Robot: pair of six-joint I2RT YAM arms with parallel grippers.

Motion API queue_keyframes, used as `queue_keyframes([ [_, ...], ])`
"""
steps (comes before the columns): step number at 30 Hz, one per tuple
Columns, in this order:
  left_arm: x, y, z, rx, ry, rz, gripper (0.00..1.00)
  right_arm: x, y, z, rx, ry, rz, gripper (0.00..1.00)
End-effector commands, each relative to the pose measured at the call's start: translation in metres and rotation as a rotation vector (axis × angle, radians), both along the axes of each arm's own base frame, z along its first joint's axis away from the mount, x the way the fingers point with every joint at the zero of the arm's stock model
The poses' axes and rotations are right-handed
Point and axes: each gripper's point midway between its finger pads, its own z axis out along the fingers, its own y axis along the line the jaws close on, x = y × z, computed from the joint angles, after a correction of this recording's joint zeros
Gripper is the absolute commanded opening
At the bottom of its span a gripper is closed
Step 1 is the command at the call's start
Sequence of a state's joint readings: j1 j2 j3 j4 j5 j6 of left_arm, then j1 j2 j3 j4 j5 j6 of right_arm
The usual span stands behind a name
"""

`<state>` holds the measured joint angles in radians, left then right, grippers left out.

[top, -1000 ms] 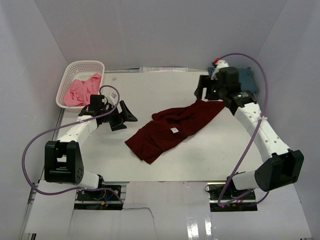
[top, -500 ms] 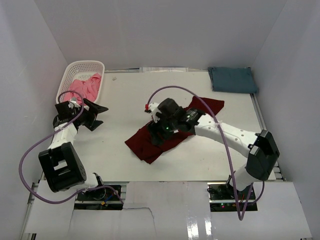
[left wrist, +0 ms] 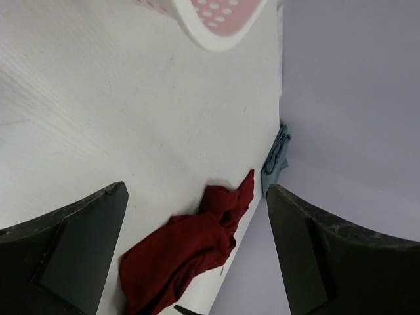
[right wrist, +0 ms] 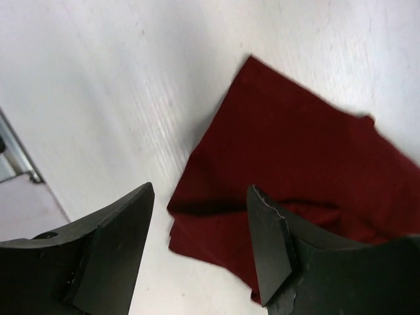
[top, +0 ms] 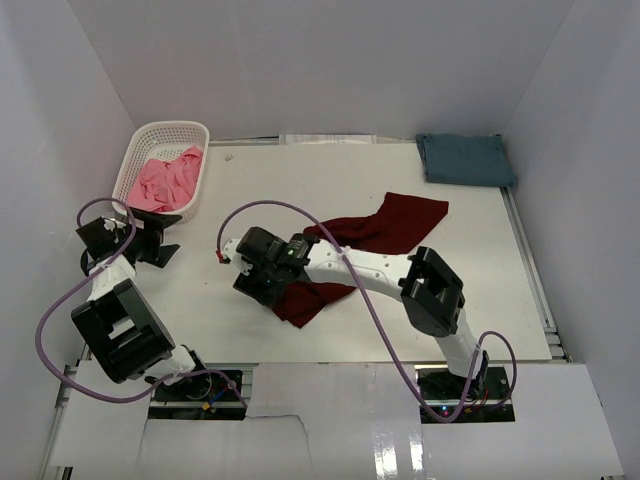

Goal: Fold and stack the t-shirts
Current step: Flatten out the tshirt

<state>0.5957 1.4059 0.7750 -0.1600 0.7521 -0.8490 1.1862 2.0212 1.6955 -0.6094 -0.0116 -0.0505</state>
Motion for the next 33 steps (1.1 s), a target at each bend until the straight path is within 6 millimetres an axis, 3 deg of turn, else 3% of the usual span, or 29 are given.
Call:
queue_keyframes([
  [1, 0.006, 0.008, 0.021, 0.015, -0.078, 0.006, 0.98, 0.018, 0.019, 0.004, -0.017, -0.124, 0.04, 0.65],
  [3, 0.006, 0.012, 0.024, 0.016, -0.092, 0.028, 0.98, 0.028, 0.03, 0.008, -0.018, -0.171, 0.047, 0.65],
  [5, 0.007, 0.015, 0.026, 0.014, -0.101, 0.043, 0.98, 0.035, 0.034, -0.008, -0.066, -0.182, 0.055, 0.64],
  [6, 0.007, 0.016, 0.026, 0.008, -0.099, 0.054, 0.98, 0.039, 0.045, 0.002, -0.042, -0.197, 0.054, 0.63],
  [7, 0.007, 0.016, 0.027, 0.008, -0.103, 0.056, 0.98, 0.042, 0.047, -0.011, -0.07, -0.195, 0.055, 0.62],
  [12, 0.006, 0.017, 0.024, -0.002, -0.104, 0.065, 0.98, 0.052, 0.062, -0.024, -0.069, -0.181, 0.05, 0.57],
  [18, 0.004, 0.015, 0.021, 0.006, -0.102, 0.061, 0.98, 0.065, 0.065, -0.046, -0.037, -0.149, 0.013, 0.51],
  [27, 0.005, 0.016, 0.023, 0.011, -0.105, 0.055, 0.98, 0.068, 0.06, -0.069, -0.049, -0.092, -0.004, 0.51],
  [33, 0.004, 0.015, 0.021, 0.011, -0.102, 0.05, 0.98, 0.06, 0.061, -0.068, -0.025, -0.055, -0.002, 0.53],
])
